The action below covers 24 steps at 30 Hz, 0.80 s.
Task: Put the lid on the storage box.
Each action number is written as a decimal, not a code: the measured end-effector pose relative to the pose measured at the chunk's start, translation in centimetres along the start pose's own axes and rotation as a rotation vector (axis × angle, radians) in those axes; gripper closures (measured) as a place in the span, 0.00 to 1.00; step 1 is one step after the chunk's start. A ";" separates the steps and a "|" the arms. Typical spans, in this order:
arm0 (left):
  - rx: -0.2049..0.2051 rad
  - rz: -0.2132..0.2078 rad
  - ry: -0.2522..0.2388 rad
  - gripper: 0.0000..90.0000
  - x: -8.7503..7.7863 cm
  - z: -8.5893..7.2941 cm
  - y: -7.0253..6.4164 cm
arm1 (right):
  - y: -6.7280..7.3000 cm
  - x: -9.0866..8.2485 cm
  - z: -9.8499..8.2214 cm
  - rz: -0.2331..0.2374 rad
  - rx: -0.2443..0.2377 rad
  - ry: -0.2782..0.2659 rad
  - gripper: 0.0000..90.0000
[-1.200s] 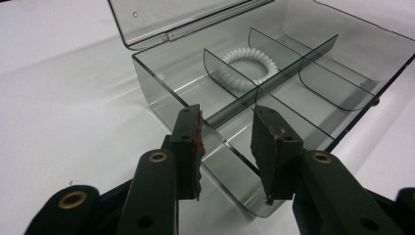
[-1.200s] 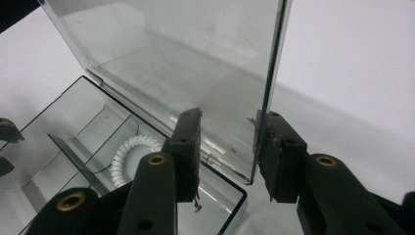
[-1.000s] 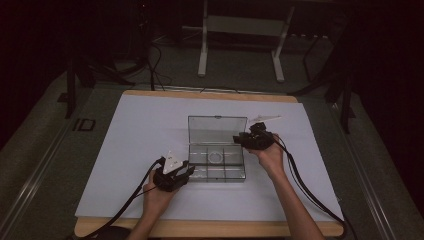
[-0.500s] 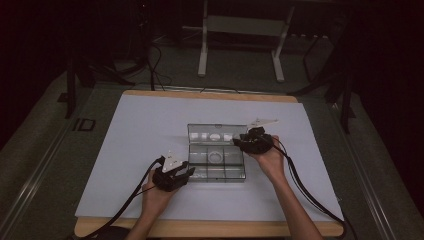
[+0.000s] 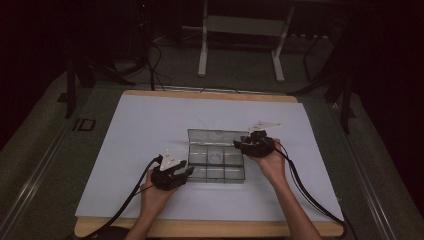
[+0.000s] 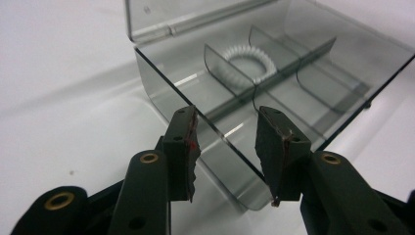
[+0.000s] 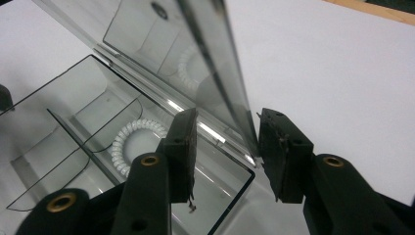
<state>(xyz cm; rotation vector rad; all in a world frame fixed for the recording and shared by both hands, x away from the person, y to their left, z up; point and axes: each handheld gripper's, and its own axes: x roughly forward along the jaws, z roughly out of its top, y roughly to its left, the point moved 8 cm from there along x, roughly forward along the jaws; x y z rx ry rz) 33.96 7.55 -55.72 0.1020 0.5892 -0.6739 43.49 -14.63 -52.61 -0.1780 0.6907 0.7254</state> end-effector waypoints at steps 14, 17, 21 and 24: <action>-0.066 -0.028 -0.099 0.94 -1.5 4.9 0.4 | 0.4 -0.4 0.0 -0.002 -0.008 -0.005 0.63; -0.056 -0.028 -0.106 0.99 -1.4 5.7 0.3 | 0.6 -0.6 0.0 -0.004 -0.014 -0.002 0.62; -0.057 -0.031 -0.113 1.00 -1.3 6.4 0.2 | 0.9 -0.8 -0.2 -0.014 -0.035 0.008 0.59; -0.061 -0.033 -0.115 1.00 -1.3 6.5 0.2 | 1.1 -0.9 -0.5 -0.012 -0.039 0.016 0.57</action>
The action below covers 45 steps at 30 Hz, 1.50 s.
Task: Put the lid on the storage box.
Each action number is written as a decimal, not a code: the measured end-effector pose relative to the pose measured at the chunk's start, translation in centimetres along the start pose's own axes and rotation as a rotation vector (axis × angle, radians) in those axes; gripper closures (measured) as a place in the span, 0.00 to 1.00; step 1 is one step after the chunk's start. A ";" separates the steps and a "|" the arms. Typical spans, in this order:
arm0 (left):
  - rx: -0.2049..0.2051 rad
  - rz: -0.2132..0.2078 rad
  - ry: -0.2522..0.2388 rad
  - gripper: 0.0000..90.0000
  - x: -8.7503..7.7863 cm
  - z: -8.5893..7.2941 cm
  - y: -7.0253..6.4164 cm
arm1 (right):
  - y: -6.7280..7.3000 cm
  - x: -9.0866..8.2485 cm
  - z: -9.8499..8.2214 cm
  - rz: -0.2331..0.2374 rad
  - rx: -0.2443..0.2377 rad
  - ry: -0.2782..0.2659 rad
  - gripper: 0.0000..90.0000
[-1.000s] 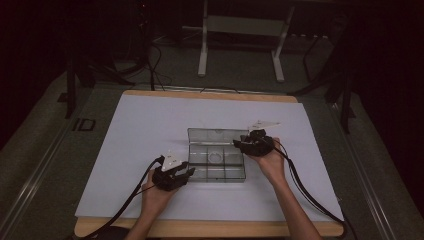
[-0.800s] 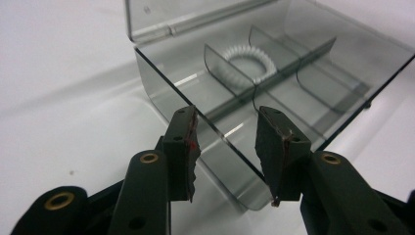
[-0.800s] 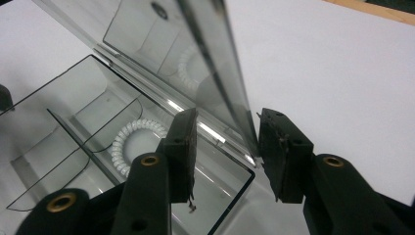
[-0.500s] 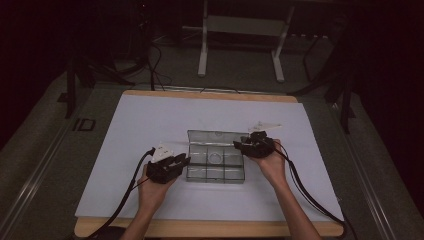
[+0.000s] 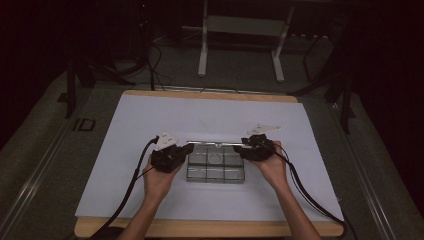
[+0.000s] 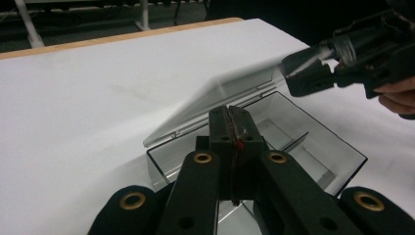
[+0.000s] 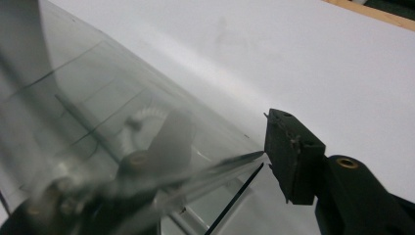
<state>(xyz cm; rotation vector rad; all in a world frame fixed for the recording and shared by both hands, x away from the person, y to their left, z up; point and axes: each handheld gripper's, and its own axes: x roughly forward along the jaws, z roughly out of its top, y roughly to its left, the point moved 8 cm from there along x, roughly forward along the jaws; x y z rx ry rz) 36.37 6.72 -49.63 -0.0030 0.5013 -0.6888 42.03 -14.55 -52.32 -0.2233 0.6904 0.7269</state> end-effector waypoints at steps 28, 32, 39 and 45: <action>-0.003 -0.016 0.004 1.00 -0.1 -0.4 -0.6 | -2.6 1.4 -2.5 -0.034 0.124 0.059 0.66; 0.002 -0.018 0.005 0.99 -0.2 -0.4 -0.6 | -2.7 1.5 -2.5 -0.044 0.113 0.054 0.66; 0.001 -0.021 0.013 0.99 -0.1 -0.6 -0.7 | -2.4 1.3 -2.7 -0.037 0.109 0.057 0.64; -0.005 -0.031 0.015 0.99 0.0 -0.9 -1.1 | -2.0 0.1 -3.1 -0.020 0.095 0.043 0.62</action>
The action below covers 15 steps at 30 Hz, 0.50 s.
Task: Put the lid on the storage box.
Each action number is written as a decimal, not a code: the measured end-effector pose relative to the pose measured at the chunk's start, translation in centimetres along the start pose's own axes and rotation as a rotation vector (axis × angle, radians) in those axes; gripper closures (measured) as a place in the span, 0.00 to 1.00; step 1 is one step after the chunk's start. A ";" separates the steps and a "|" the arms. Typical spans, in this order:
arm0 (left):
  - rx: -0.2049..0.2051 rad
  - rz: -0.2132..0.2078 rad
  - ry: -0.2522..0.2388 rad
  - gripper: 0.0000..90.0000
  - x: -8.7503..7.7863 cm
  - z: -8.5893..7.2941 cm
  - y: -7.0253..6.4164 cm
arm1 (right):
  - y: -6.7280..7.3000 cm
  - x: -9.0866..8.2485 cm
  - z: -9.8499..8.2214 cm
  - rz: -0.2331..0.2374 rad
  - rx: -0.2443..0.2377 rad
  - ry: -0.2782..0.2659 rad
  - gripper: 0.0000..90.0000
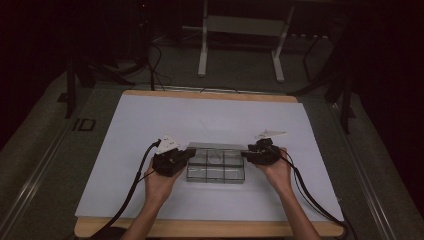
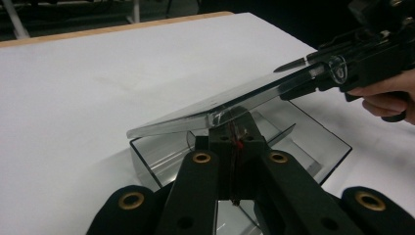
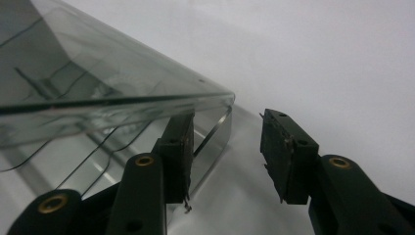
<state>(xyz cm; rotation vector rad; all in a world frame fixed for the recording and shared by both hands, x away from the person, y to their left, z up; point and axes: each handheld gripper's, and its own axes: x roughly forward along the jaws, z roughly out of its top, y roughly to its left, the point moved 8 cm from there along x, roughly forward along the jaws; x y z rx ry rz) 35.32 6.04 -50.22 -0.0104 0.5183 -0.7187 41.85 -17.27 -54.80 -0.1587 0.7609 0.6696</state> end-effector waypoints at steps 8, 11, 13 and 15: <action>-0.020 -0.008 0.008 0.99 0.0 -0.9 0.0 | -0.3 -1.8 -0.1 -0.008 0.002 -0.032 0.61; -0.026 -0.010 0.011 0.99 0.0 -1.3 0.0 | -0.5 -2.1 0.0 -0.011 0.006 -0.043 0.61; -0.030 -0.012 0.014 0.99 0.0 -1.4 0.0 | -0.5 -2.3 0.0 -0.017 0.003 -0.052 0.61; -0.029 -0.014 0.016 0.99 0.0 -1.6 0.0 | -0.6 -2.3 0.0 -0.030 -0.008 -0.047 0.60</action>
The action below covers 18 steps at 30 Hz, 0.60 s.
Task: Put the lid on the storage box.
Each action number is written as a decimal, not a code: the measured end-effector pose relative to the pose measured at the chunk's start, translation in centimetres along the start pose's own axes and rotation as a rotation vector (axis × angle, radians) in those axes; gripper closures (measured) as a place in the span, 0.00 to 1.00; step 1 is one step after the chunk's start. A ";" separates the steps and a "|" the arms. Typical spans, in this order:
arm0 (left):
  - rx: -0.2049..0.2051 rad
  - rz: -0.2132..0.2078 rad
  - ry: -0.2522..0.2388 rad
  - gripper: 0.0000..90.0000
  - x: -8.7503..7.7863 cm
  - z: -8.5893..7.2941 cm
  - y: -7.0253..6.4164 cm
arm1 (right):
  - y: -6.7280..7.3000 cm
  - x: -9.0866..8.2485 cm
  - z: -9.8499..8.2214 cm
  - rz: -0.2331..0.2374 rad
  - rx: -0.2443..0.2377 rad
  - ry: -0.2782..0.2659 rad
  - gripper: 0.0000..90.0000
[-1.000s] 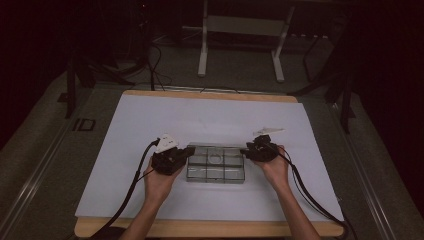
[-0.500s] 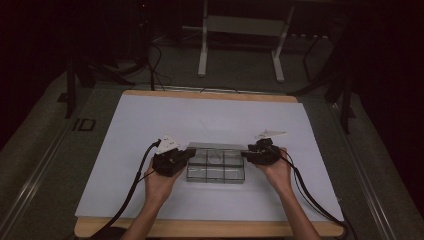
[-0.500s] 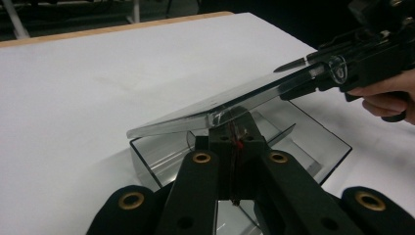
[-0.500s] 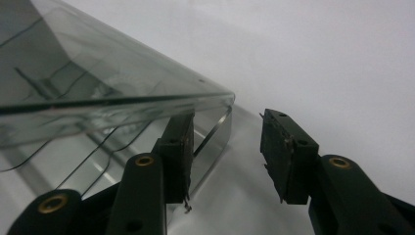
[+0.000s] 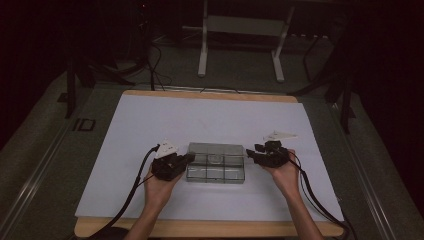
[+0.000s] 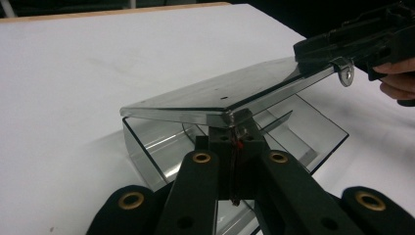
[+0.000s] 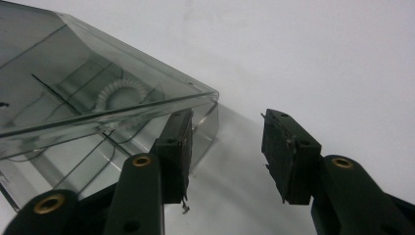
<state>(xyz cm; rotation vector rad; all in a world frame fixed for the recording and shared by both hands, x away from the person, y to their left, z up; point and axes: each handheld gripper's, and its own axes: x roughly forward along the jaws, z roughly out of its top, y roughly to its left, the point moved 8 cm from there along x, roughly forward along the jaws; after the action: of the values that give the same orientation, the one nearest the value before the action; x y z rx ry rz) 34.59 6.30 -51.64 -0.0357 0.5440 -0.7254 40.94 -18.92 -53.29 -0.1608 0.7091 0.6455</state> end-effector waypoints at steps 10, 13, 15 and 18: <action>-0.009 0.001 0.008 0.99 0.0 -1.0 -0.1 | -0.3 -0.4 0.1 -0.022 0.000 -0.019 0.60; -0.008 -0.002 0.012 0.99 0.1 -1.3 -0.1 | -0.3 -0.5 0.2 -0.024 0.003 -0.024 0.60; -0.007 -0.002 0.013 0.99 0.1 -1.4 -0.1 | -0.4 -0.5 0.2 -0.023 0.004 -0.027 0.60; -0.011 -0.001 0.019 0.99 0.1 -1.9 -0.1 | -0.4 -0.6 0.3 -0.020 0.010 -0.031 0.59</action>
<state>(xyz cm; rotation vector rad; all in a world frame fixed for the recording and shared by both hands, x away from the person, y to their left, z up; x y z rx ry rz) 33.70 6.46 -53.34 -0.0391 0.5662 -0.7241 40.97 -19.41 -52.71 -0.1486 0.6802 0.6238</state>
